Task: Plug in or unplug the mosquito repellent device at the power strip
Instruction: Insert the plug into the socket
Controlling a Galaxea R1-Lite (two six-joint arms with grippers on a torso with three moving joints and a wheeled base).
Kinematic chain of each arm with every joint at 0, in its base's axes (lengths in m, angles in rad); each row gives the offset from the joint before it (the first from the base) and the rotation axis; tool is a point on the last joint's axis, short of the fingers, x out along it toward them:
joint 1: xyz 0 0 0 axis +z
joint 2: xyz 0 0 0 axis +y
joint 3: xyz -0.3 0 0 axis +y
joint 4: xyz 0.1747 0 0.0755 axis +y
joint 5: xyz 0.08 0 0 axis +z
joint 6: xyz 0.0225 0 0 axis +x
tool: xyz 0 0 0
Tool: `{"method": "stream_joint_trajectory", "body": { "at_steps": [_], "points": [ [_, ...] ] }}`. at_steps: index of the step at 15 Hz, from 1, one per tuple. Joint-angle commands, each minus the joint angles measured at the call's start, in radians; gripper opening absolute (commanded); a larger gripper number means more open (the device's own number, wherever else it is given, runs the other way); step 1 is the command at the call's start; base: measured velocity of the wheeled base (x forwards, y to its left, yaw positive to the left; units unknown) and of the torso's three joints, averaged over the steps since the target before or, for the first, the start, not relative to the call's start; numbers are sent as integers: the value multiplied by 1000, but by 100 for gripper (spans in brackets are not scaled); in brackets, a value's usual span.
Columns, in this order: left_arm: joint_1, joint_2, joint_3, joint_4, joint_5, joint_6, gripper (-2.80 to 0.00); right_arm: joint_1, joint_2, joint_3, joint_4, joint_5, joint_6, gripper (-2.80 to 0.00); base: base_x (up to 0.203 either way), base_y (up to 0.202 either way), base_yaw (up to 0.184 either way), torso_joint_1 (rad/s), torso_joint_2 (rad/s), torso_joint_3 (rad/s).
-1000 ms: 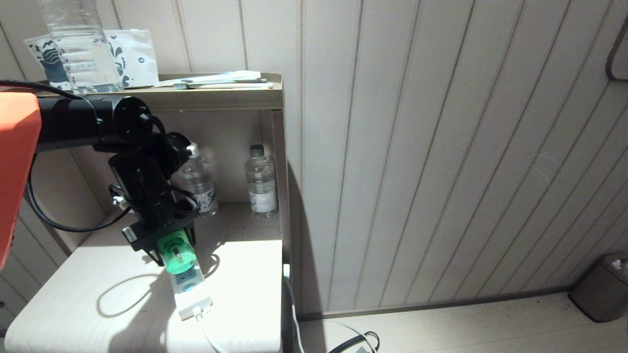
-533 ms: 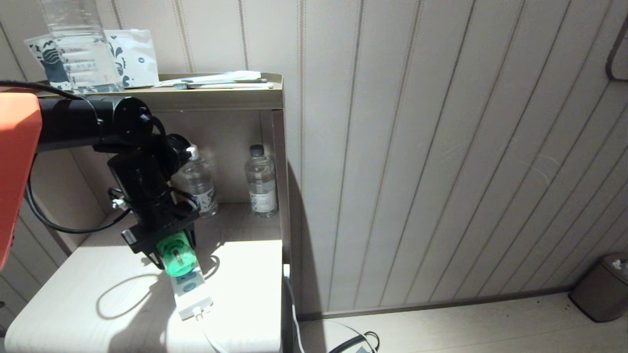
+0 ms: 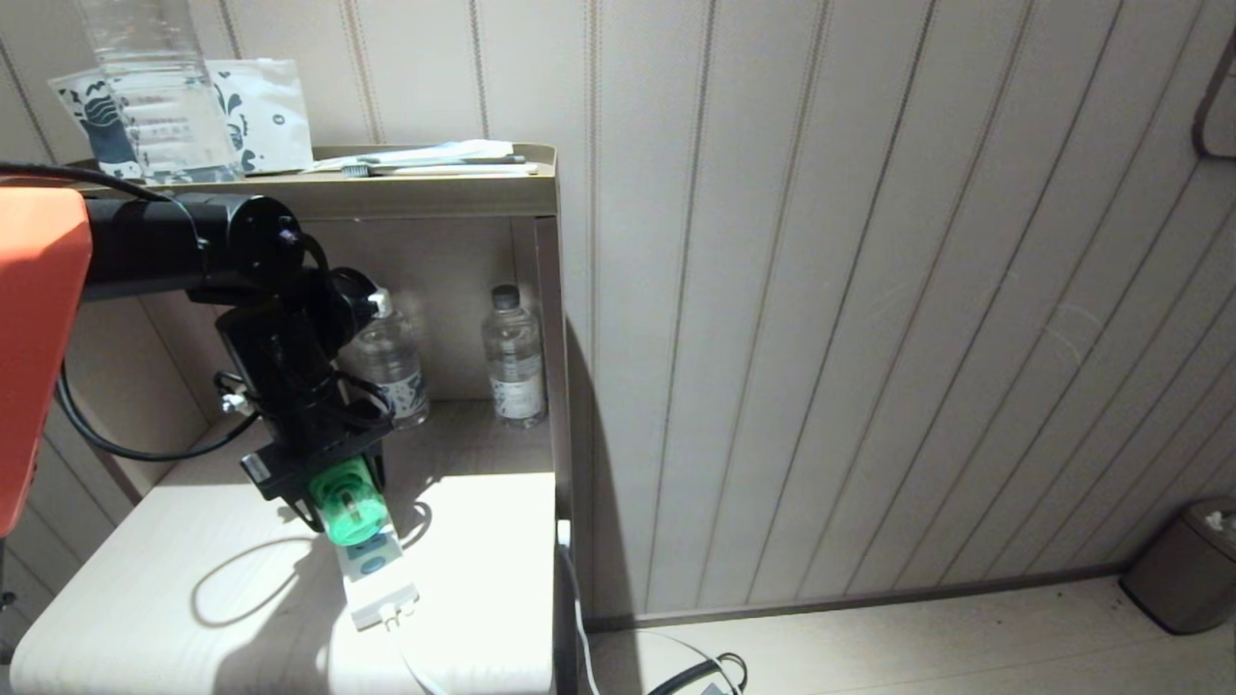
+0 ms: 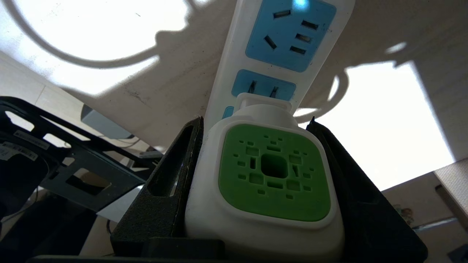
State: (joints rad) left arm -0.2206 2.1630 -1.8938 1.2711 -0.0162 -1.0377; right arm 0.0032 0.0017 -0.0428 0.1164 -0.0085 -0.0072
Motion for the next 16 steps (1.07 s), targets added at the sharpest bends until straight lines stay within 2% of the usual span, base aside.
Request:
{"method": "stream_joint_trajectory", "body": {
  "at_steps": [1,16],
  "points": [
    [0,20,1,5,-1,-7,-280,0,1,0,2,1,0,-280,0,0,0,0,0,0],
    [14,58,1,10,2,13,-280,0,1,0,1,0,0,-280,0,0,0,0,0,0]
  ]
}}
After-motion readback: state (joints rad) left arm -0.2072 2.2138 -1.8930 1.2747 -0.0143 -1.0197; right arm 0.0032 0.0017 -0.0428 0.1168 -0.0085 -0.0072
